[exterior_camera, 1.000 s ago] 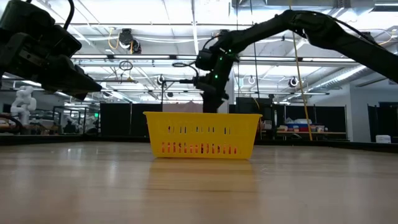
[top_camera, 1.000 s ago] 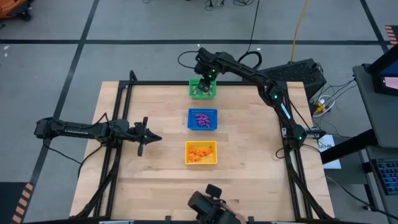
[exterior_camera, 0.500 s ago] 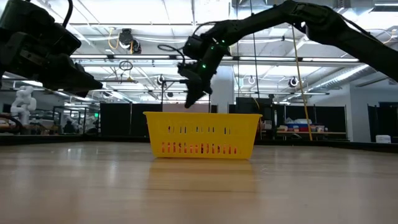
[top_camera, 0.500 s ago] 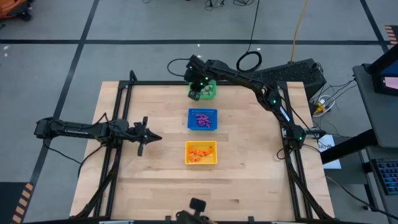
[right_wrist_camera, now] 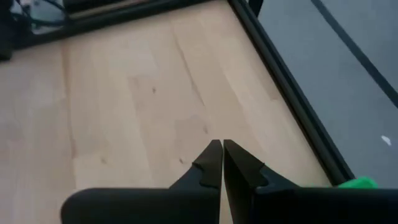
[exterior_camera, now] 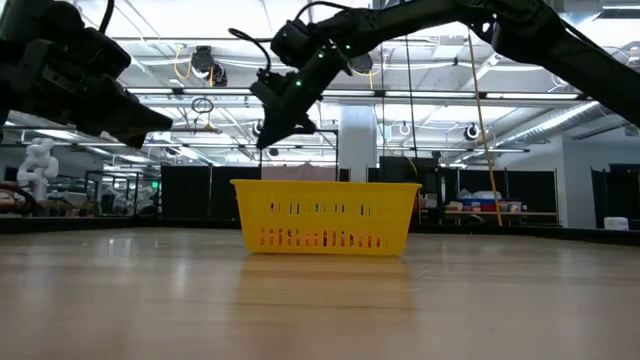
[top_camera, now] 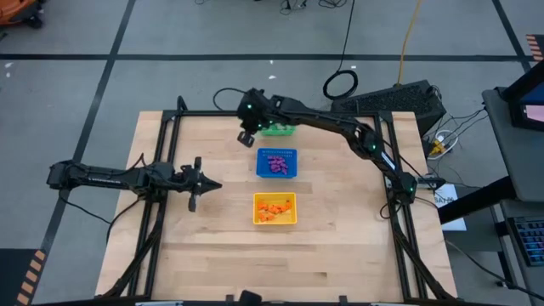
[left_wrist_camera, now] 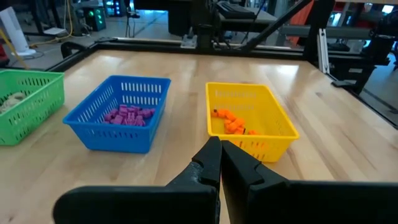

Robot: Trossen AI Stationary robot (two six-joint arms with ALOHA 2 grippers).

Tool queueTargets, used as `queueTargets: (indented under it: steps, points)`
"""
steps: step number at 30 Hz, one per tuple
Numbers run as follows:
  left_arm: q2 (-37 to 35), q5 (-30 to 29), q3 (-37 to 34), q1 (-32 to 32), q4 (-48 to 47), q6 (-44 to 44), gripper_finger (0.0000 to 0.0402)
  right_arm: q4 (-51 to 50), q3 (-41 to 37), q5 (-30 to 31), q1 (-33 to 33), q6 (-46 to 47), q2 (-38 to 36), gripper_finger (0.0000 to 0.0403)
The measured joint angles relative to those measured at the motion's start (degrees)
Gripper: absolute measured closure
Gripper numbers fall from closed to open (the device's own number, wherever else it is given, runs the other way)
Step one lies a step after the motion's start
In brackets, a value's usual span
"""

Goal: Sort Halloween decoration
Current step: Return to Home Position

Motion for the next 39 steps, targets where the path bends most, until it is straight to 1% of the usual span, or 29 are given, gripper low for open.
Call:
queueTargets:
  steps: [3, 8, 13, 16, 18, 23, 27, 33, 36, 39]
  points:
    - [0.0, 0.0, 0.02, 0.0, -0.02, -0.04, 0.0391, 2.05, -0.05, 0.29, 1.1, 1.89, 0.0, 0.0403]
    - [0.0, 0.0, 0.04, 0.0, 0.0, -0.08, 0.0391, 12.92, -4.37, 0.39, 3.05, 3.11, -0.04, 0.0403]
    - [0.0, 0.0, 0.04, 0.0, 0.0, -0.17, 0.0391, 28.17, -13.01, 0.41, 4.75, 4.62, -0.04, 0.0403]
    - [0.0, 0.0, 0.04, 0.0, -0.01, -0.2, 0.0391, 35.27, -17.43, 0.59, 5.74, 4.0, 0.07, 0.0403]
    - [0.0, 0.01, 0.08, -0.01, -0.02, -0.24, 0.0391, 40.06, -20.67, 2.17, 6.36, 3.9, 0.04, 0.0403]
    - [0.0, 0.09, 0.13, 0.0, -0.63, -1.66, 0.0391, 49.16, -28.66, 3.59, 7.9, 2.83, 0.07, 0.0403]
    - [0.0, 0.09, 0.13, -0.02, -0.63, -1.32, 0.0391, 60.99, -35.67, 4.85, 9.45, 3.96, 0.07, 0.0403]
    - [0.0, -0.07, 0.13, 0.0, -0.05, -1.2, 0.0391, 77.79, -45.69, 4.89, 10.38, 6.04, 0.07, 0.0403]
    - [0.0, -2.39, 0.13, 0.0, 1.34, -1.11, 0.0391, 82.82, -48.93, 4.89, 10.9, 6.7, 0.07, 0.0403]
    - [0.0, -2.81, 0.13, 0.0, 3.99, 0.16, 0.0391, 83.89, -51.74, 4.73, 11.81, 5.3, -1.8, 0.0403]
